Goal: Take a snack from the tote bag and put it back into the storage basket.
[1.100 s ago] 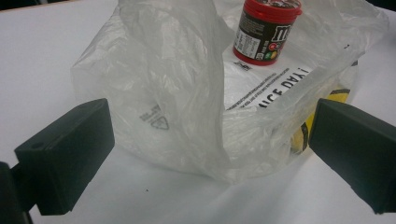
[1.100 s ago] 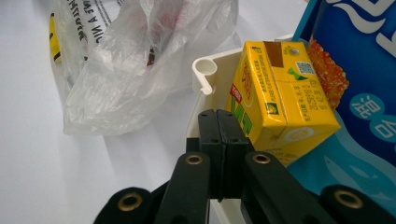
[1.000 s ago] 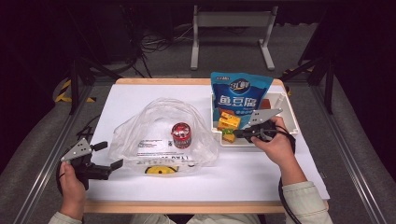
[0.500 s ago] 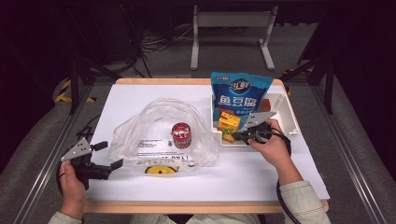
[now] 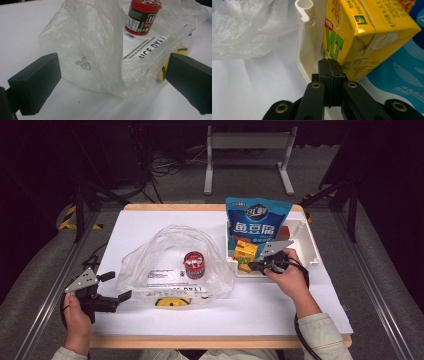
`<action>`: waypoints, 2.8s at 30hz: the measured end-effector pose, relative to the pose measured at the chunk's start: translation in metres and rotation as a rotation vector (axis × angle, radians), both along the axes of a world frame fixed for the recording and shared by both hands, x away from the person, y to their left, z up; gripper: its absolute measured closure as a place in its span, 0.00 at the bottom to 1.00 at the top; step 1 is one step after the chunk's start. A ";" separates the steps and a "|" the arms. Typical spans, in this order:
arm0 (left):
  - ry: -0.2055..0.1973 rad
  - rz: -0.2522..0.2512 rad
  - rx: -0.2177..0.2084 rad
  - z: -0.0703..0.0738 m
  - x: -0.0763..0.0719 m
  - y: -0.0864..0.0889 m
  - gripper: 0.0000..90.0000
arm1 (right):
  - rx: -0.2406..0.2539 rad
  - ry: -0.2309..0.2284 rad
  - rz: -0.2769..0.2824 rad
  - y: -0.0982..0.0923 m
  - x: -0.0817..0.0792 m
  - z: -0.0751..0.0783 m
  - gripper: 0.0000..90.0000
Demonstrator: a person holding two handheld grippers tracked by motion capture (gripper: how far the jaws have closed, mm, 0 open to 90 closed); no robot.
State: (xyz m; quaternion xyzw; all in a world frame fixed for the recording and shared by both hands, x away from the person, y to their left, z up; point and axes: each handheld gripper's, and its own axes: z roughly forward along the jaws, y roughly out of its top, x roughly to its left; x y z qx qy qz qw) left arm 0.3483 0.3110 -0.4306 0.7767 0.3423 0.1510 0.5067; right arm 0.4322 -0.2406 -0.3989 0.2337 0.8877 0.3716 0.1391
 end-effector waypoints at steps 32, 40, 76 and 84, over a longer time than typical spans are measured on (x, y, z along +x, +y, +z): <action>-0.002 -0.004 0.001 0.000 0.000 0.000 0.01 | -0.001 0.013 -0.054 -0.012 0.005 -0.006 0.98; -0.003 -0.004 -0.001 0.000 0.001 0.000 0.01 | 0.022 0.000 -0.022 -0.008 -0.003 0.007 0.90; -0.003 -0.001 0.003 0.001 0.001 -0.001 0.01 | 0.256 -0.027 0.028 0.049 -0.030 0.062 0.40; -0.007 0.001 0.002 0.001 0.002 -0.001 0.01 | 0.220 -0.026 0.066 0.073 -0.027 0.067 0.26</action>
